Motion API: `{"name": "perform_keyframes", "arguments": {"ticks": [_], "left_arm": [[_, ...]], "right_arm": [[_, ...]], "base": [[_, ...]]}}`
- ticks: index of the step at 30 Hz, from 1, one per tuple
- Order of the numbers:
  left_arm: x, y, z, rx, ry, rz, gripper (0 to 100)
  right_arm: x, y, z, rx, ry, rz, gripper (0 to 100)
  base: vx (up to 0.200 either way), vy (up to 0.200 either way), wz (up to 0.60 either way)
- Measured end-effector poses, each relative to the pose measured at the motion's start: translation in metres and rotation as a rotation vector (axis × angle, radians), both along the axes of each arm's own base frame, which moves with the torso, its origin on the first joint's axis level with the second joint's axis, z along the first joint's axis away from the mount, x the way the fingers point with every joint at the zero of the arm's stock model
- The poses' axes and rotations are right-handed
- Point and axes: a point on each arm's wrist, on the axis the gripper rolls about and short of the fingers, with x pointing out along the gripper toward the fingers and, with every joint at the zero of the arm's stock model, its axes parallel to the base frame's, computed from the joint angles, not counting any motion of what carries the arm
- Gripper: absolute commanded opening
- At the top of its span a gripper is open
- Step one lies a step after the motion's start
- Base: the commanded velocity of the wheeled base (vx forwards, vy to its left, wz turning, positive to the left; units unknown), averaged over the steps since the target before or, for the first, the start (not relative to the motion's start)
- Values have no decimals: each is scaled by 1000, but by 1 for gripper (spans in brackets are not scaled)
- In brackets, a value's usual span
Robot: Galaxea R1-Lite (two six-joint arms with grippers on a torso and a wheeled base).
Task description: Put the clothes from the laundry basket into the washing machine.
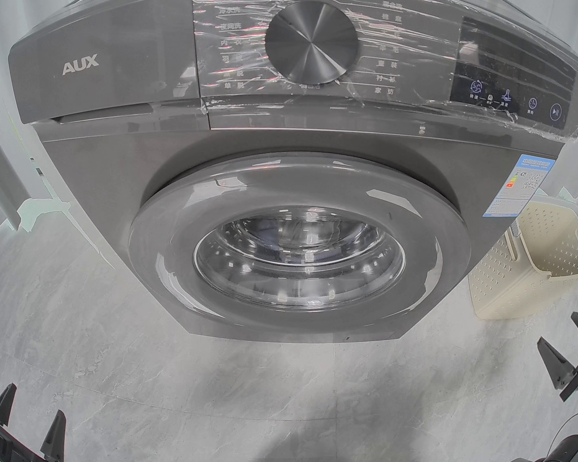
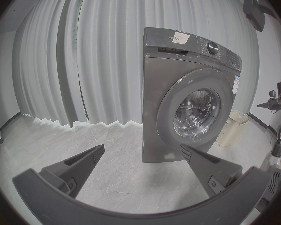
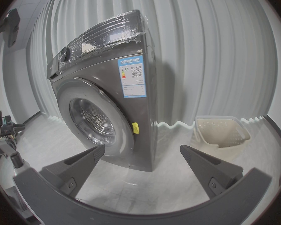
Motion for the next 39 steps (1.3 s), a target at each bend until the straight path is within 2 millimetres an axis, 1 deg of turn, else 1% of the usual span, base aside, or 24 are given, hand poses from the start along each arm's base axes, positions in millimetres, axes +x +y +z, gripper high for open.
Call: {"name": "perform_keyframes", "arguments": {"ticks": [6, 11, 15, 22, 25, 28, 30, 39], "left_arm": [[0, 0, 0, -3, 0, 2, 100], [0, 0, 0, -11, -1, 6, 100], [0, 0, 0, -17, -1, 11, 100], [0, 0, 0, -16, -1, 13, 100], [0, 0, 0, -14, -1, 13, 100], [0, 0, 0, -9, -2, 17, 100], [0, 0, 0, -7, -2, 19, 100], [0, 0, 0, -4, -3, 26, 100]], "right_arm": [[-35, -10, -26, -20, 46, -76, 100], [-52, -14, -40, -9, 25, -176, 100], [-58, -17, -45, -4, 16, -282, 100], [-63, -14, -47, -3, -33, -337, 100], [-65, -12, -49, -1, -35, -294, 100], [-66, -10, -52, -5, -24, -185, 100], [-67, -9, -53, -7, -24, -148, 100], [-68, -10, -55, -20, -28, -170, 100]], "base": [[0, 0, 0], [0, 0, 0], [0, 0, 0], [0, 0, 0], [0, 0, 0], [0, 0, 0], [0, 0, 0], [0, 0, 0]]}}
